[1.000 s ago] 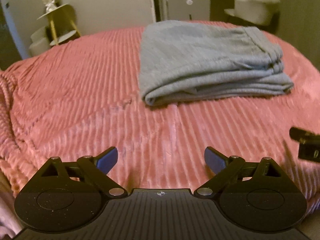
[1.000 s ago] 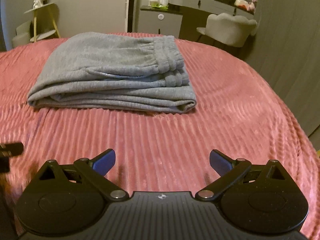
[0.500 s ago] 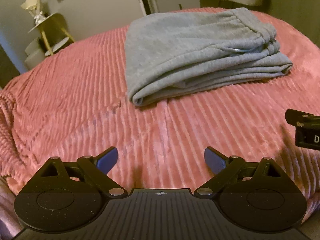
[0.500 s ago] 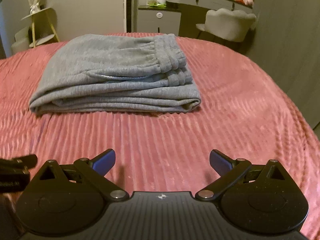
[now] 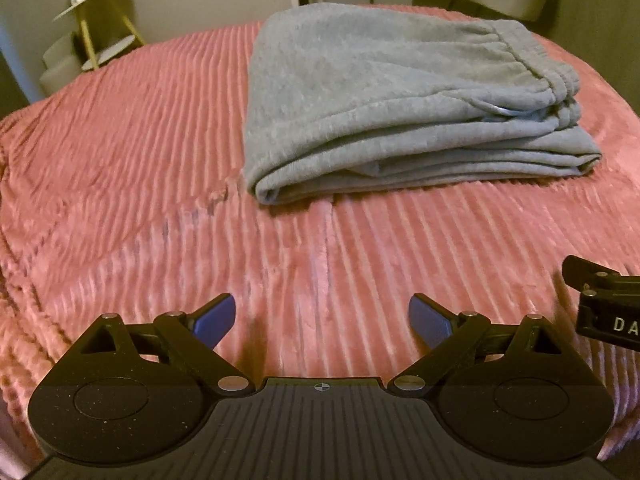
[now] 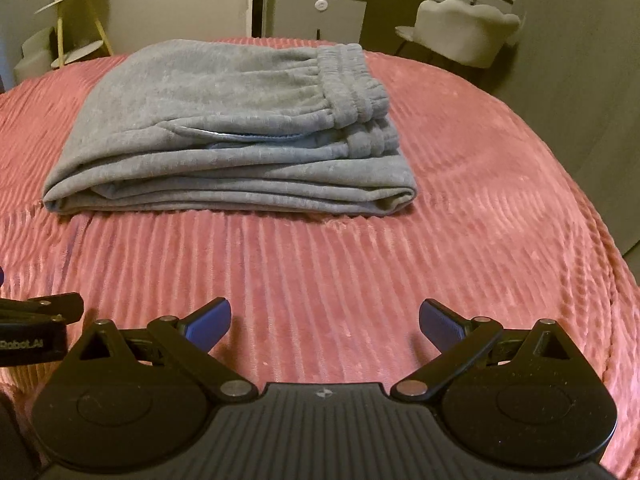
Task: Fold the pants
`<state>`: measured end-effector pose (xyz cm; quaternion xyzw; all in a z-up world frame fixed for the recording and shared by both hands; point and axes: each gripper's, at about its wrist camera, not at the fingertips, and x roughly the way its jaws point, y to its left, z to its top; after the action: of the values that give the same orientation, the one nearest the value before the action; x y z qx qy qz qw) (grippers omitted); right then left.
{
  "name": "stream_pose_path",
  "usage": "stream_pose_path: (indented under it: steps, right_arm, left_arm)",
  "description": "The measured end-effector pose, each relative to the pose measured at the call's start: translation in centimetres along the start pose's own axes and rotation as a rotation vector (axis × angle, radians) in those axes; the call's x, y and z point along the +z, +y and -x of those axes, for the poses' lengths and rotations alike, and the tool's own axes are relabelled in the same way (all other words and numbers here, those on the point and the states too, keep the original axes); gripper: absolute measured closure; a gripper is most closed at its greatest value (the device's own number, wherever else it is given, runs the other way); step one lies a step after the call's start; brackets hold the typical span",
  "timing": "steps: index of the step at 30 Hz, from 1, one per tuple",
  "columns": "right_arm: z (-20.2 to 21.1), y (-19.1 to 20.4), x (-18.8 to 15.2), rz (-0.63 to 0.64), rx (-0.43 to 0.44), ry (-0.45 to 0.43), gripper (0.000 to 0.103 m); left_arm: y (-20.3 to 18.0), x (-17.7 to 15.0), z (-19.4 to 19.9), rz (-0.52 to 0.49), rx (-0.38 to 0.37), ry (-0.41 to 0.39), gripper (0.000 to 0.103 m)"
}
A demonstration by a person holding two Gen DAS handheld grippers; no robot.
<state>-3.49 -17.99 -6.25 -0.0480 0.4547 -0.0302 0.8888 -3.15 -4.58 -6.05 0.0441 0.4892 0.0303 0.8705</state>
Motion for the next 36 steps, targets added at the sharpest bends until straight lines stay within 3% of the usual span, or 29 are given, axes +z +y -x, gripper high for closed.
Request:
stream_pose_path:
  steps: [3,14,19,29,36]
  right_arm:
    - [-0.1,0.2,0.5,0.002,-0.001,0.005,0.003]
    - [-0.7,0.9,1.7,0.016,-0.012,-0.004,0.003]
    - [-1.3,0.7,1.0,0.013,-0.01,-0.07,0.003]
    - [-2.2,-0.5,0.5,-0.054,0.018,-0.04,0.003]
    - [-1.7,-0.4,0.4,-0.042,0.018,-0.076,0.003]
  left_arm:
    - [0.0,0.1,-0.2,-0.005,0.029,-0.021,0.006]
    - [0.6,0.2,-0.9,0.028,0.008,-0.016,0.006]
    - [0.4,0.0,-1.2,0.014,0.005,-0.008,0.006]
    - [0.1,0.0,-1.4,0.016,0.009,0.004,0.006]
    - [-0.2,-0.1,-1.2,0.012,0.009,-0.003,0.006]
